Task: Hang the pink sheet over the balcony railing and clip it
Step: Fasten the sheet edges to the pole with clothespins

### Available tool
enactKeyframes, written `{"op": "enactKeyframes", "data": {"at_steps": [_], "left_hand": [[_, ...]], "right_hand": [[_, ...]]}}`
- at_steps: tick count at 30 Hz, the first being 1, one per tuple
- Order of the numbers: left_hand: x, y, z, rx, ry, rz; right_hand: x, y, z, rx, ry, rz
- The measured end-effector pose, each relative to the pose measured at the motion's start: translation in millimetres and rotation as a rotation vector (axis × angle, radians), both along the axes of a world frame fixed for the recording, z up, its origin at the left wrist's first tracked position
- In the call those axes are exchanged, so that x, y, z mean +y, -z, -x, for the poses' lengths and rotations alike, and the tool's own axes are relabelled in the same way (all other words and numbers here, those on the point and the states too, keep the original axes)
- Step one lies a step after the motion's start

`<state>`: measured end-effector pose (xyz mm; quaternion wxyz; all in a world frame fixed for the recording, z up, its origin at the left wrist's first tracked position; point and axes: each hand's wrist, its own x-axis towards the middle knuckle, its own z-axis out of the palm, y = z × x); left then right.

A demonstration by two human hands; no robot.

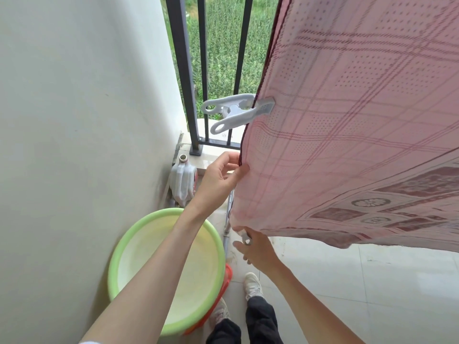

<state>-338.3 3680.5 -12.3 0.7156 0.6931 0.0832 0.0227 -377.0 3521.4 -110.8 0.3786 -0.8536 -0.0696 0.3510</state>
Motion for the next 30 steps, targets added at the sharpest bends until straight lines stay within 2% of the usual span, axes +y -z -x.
{"op": "enactKeyframes", "data": {"at_steps": [2,5,9,13,18,22,26,30], "left_hand": [[1,13,0,0.058,0.09,-0.024],[1,27,-3,0.08,0.116,-0.145],[1,38,-9,0.058,-0.075,-0.256],[-1,38,-5,0.029,-0.187,-0.274],[2,37,-5,0.055,-0.164,-0.223],[5,41,-3,0.073,-0.136,-0.268],[5,41,-1,0.116,-0.118,-0.186],[-2,43,7,0.2,-0.158,0.046]], "right_hand": [[3,-2,-2,0.095,0.124,-0.099],[2,-5,-7,0.241,0.345,-0.203],[1,-7,-7,0.381,0.577,-0.455],[7,-12,-5,0.437,0.653,-0.62],[22,-20,7,0.598,0.731,-0.744],[32,-23,14,0.717,0.88,-0.885],[40,-31,10,0.726,0.932,-0.982],[44,-41,1,0.722,0.98,-1.031]]}}
